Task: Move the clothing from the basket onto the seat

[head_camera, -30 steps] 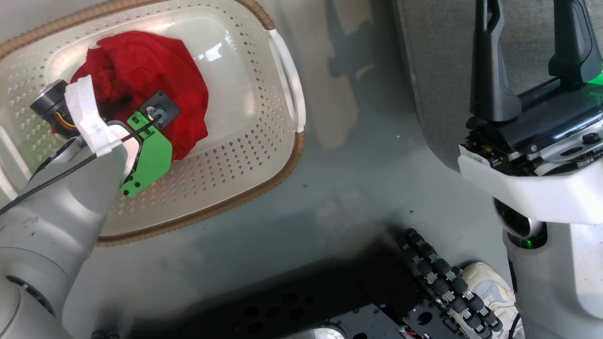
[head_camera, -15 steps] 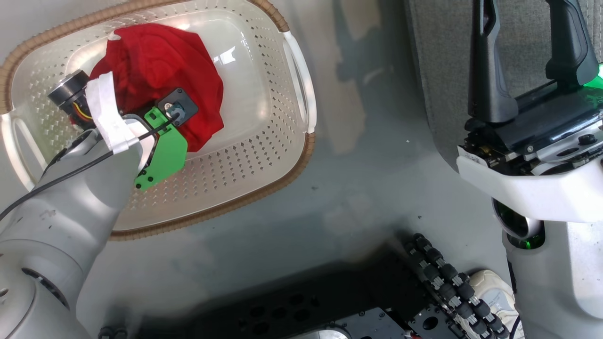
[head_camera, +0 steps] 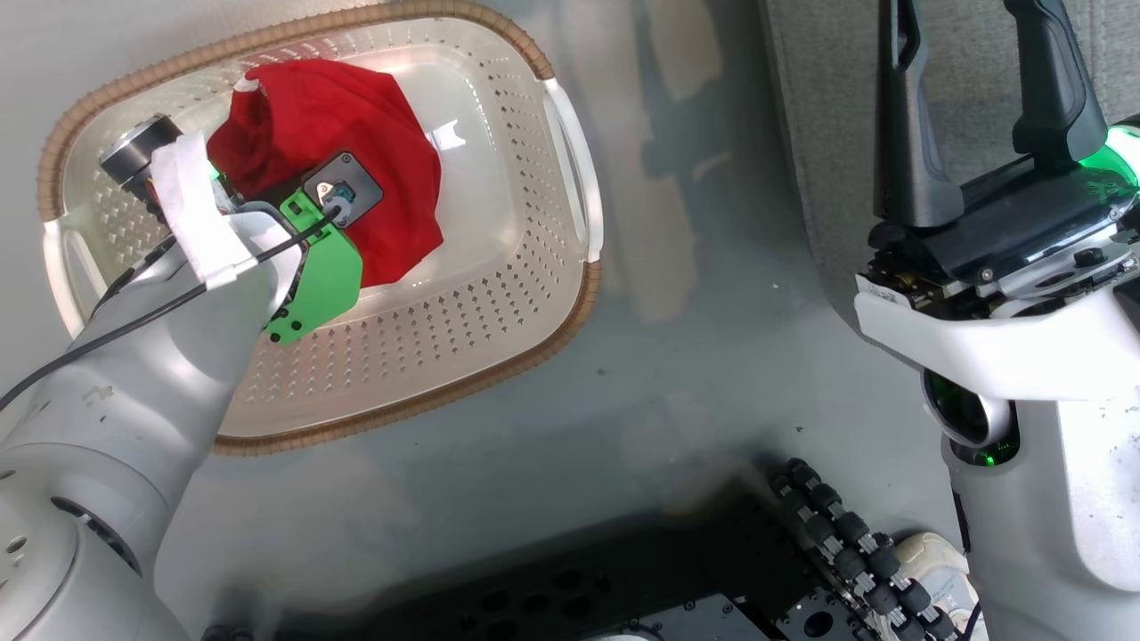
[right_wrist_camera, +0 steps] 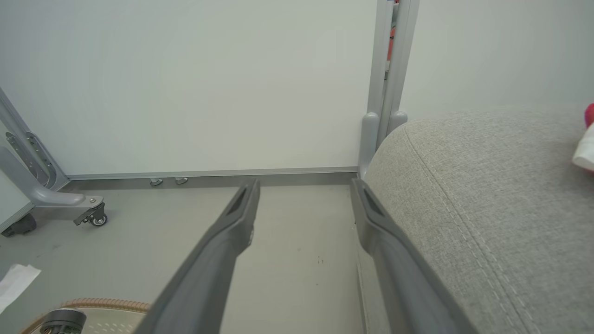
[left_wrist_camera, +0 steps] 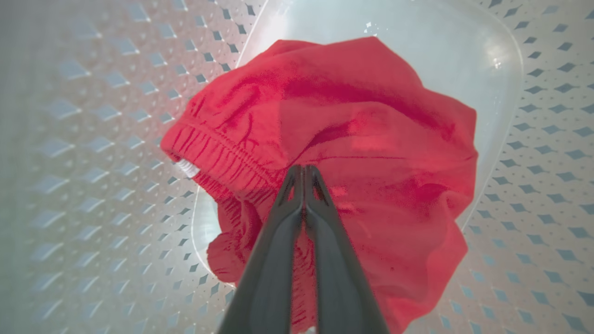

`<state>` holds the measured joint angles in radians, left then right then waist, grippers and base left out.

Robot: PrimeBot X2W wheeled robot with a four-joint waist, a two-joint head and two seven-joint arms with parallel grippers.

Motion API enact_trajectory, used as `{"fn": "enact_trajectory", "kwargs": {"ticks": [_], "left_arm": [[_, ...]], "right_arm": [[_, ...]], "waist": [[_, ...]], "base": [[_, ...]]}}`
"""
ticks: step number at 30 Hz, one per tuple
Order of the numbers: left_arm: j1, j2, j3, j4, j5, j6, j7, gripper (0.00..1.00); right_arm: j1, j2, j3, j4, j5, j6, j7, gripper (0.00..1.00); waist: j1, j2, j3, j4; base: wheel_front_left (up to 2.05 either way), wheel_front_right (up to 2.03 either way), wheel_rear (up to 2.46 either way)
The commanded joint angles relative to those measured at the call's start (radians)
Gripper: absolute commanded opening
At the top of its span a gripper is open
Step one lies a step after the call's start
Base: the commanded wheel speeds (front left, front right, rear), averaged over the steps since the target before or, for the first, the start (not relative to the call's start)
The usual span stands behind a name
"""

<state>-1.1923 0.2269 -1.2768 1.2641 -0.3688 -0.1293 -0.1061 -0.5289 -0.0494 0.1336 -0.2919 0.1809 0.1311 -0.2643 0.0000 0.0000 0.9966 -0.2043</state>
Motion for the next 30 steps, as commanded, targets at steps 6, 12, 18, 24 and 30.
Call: {"fn": "enact_trajectory", "kwargs": {"ticks": [6, 12, 18, 24, 30], "left_arm": [[0.027, 0.004, 0.002, 0.007, -0.031, -0.002, -0.033, 1.00], [0.059, -0.021, 0.017, -0.002, -0.066, -0.002, -0.114, 1.00], [0.093, -0.042, 0.037, -0.019, -0.100, 0.001, -0.153, 1.00], [0.137, -0.028, 0.060, -0.053, -0.110, 0.005, -0.159, 1.00], [0.185, -0.015, 0.090, -0.085, -0.123, 0.020, -0.159, 1.00]], "right_arm": [[0.001, -0.002, -0.005, 0.022, 0.007, -0.001, 0.000, 1.00], [0.024, -0.002, -0.016, 0.046, 0.000, -0.001, 0.000, 1.00], [0.041, -0.002, -0.025, 0.073, -0.005, -0.001, 0.000, 1.00], [0.063, -0.002, -0.034, 0.097, -0.012, -0.001, 0.000, 1.00], [0.081, -0.002, -0.035, 0.105, -0.012, -0.001, 0.000, 1.00]], "waist": [[0.0000, 0.0000, -0.032, -0.002], [0.0000, 0.0000, -0.092, 0.022], [0.0000, 0.0000, -0.168, 0.045], [0.0000, 0.0000, -0.224, 0.064], [0.0000, 0.0000, -0.275, 0.069]], "base": [[0.00, 0.00, 0.00], [0.00, 0.00, 0.00], [0.00, 0.00, 0.00], [0.00, 0.00, 0.00], [0.00, 0.00, 0.00]]}}
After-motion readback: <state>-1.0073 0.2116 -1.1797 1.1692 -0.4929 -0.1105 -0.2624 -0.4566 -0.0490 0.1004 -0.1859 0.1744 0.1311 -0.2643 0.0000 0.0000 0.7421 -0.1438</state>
